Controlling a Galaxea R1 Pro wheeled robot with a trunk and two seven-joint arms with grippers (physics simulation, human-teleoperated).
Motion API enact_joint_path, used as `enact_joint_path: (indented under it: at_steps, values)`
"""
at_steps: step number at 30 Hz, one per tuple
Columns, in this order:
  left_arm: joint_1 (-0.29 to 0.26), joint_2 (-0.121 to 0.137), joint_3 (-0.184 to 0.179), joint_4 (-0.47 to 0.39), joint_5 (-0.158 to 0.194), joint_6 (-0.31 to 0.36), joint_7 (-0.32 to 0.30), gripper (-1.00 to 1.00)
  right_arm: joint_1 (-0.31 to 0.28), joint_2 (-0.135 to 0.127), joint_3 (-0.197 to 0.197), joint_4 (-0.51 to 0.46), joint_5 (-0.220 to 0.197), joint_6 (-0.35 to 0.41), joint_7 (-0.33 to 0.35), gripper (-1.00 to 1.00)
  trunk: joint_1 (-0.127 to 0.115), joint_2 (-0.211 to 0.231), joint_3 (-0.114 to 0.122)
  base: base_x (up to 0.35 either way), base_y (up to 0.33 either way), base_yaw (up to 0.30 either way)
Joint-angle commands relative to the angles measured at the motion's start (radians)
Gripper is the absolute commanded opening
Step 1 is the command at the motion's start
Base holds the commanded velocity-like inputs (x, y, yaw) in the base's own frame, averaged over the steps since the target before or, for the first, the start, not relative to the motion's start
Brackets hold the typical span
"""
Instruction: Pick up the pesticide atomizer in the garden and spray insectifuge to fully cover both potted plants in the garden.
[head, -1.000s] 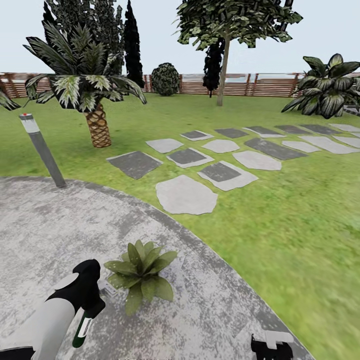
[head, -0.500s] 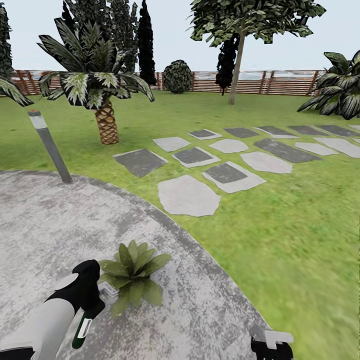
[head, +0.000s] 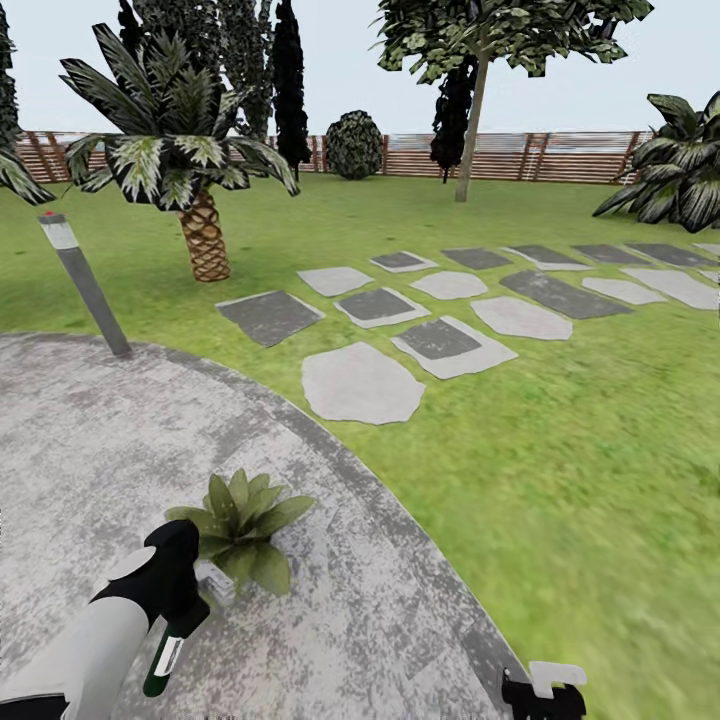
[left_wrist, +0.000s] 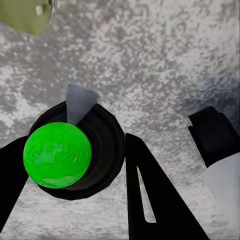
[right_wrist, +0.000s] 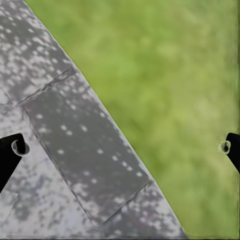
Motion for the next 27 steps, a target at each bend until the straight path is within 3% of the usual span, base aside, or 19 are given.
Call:
enact_joint_path:
  at_steps: [1, 5, 9, 11, 12, 14, 15, 17, 21, 23, 27]
  values:
    - [0.0, -0.001, 0.004, -0.001, -0.009, 0.005, -0.01, -1.0, -0.001, 0.0, -0.006, 0.001, 0.01, -0.002, -0.004, 1.0, -0.001, 0.0, -0.002, -0.124, -0.062, 0.0]
    - [-0.019, -0.002, -0.003, -0.007, -0.009, 0.023, -0.017, -1.0, -0.001, 0.0, -0.006, 0.001, 0.01, -0.002, -0.004, 1.0, -0.001, 0.0, -0.008, -0.034, -0.017, 0.0]
    - [-0.13, 0.001, -0.015, -0.012, -0.024, 0.067, -0.148, -1.0, -0.001, -0.001, -0.006, 0.002, 0.011, -0.002, -0.002, 1.0, -0.001, 0.0, -0.01, -0.003, -0.001, 0.0]
    - [-0.165, 0.002, -0.045, -0.011, -0.075, 0.071, -0.23, -1.0, -0.001, -0.002, -0.005, 0.002, 0.012, -0.002, -0.002, 1.0, -0.001, 0.0, -0.01, 0.0, 0.0, 0.0]
    - [-0.175, 0.002, -0.072, -0.016, -0.12, 0.07, -0.288, -1.0, -0.001, -0.003, -0.005, 0.002, 0.012, -0.002, -0.002, 1.0, -0.001, 0.0, -0.01, 0.0, 0.0, 0.0]
    - [-0.181, 0.007, -0.089, -0.021, -0.177, 0.063, -0.404, -1.0, -0.001, -0.003, -0.004, 0.003, 0.013, -0.002, -0.002, 1.0, -0.001, 0.0, -0.01, 0.0, 0.0, 0.0]
    - [-0.181, 0.008, -0.091, -0.022, -0.189, 0.061, -0.434, -1.0, -0.001, -0.003, -0.003, 0.003, 0.013, -0.002, -0.002, 1.0, -0.001, 0.0, -0.01, 0.0, 0.0, 0.0]
    - [-0.172, 0.028, -0.095, -0.022, -0.206, 0.053, -0.45, -1.0, -0.001, -0.003, -0.003, 0.003, 0.013, -0.002, -0.002, 1.0, -0.001, 0.0, -0.01, 0.0, 0.0, 0.0]
    - [-0.162, 0.082, -0.088, -0.013, -0.2, -0.018, -0.45, -1.0, -0.001, -0.002, -0.003, 0.001, 0.011, -0.002, -0.002, 1.0, -0.001, 0.0, -0.01, 0.0, 0.0, 0.011]
    - [-0.16, 0.097, -0.084, -0.01, -0.196, -0.027, -0.45, -1.0, -0.001, -0.002, -0.003, 0.001, 0.011, -0.002, -0.003, 1.0, -0.001, 0.0, -0.012, 0.0, 0.0, 0.14]
    - [-0.156, 0.103, -0.084, -0.008, -0.195, -0.028, -0.45, -1.0, -0.001, -0.001, -0.003, 0.001, 0.011, -0.002, -0.004, 1.0, -0.001, 0.0, -0.015, 0.0, 0.0, 0.196]
